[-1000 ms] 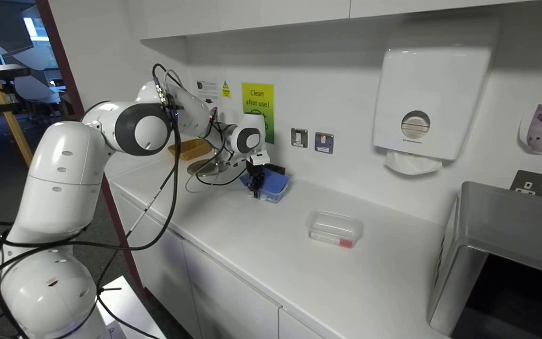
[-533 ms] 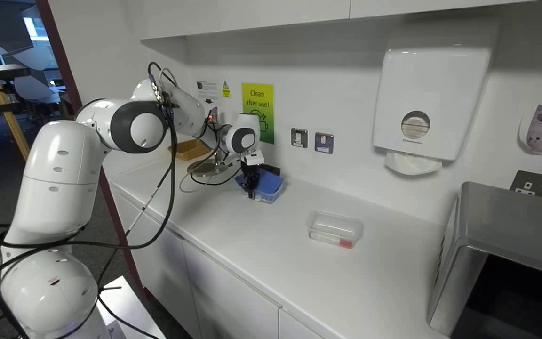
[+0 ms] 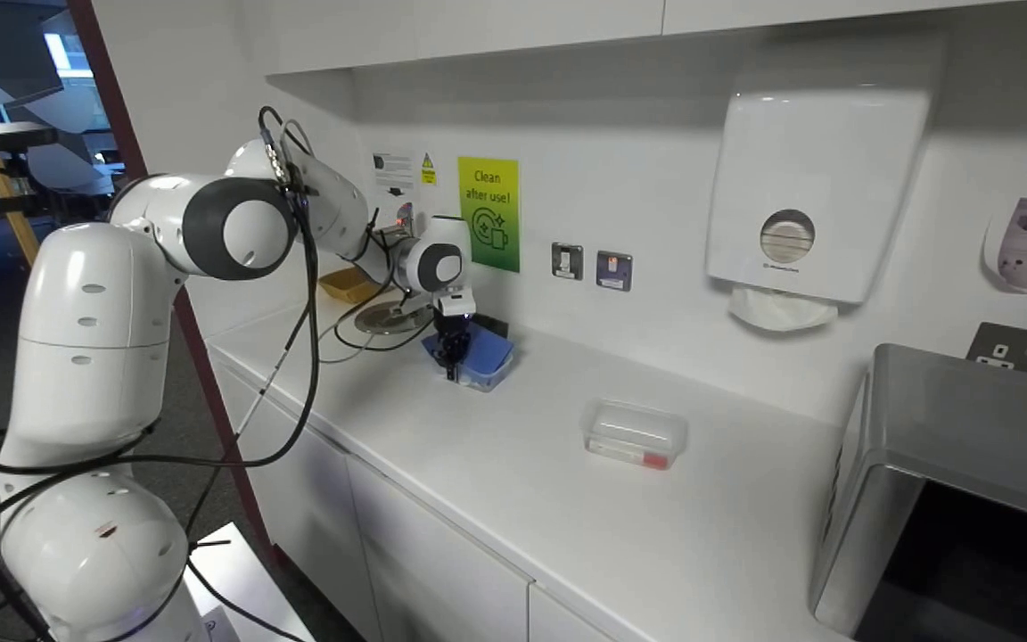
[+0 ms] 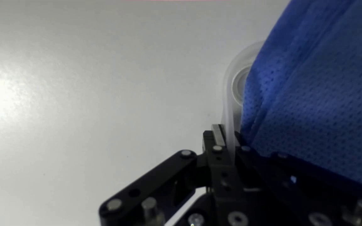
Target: Move the lunch with the blue cloth closer to the edge, remove the blue cloth and put it on the counter
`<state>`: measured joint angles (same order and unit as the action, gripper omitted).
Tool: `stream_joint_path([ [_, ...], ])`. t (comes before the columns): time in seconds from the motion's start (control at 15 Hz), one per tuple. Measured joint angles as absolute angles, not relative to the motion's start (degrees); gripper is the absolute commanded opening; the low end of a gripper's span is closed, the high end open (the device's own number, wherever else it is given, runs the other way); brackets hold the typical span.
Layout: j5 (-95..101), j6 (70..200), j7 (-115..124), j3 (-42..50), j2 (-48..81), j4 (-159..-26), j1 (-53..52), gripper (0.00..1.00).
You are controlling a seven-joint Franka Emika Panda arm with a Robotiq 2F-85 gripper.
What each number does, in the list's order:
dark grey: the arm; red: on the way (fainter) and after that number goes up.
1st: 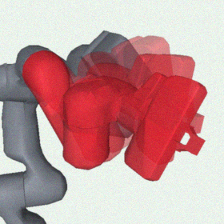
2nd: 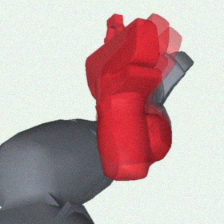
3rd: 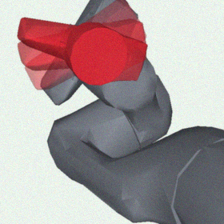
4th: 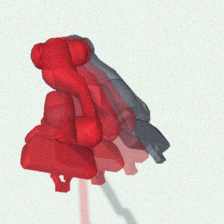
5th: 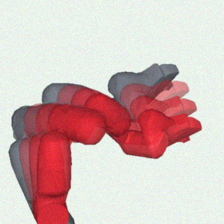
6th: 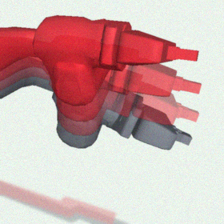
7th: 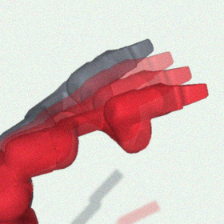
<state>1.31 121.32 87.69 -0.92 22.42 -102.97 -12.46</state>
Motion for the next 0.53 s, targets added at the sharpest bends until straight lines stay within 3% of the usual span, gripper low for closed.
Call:
stream_joint_path([
  [0.53, -0.82, 121.44, 91.42, -3.91, 17.43, -109.98, -12.88, 0.01],
])
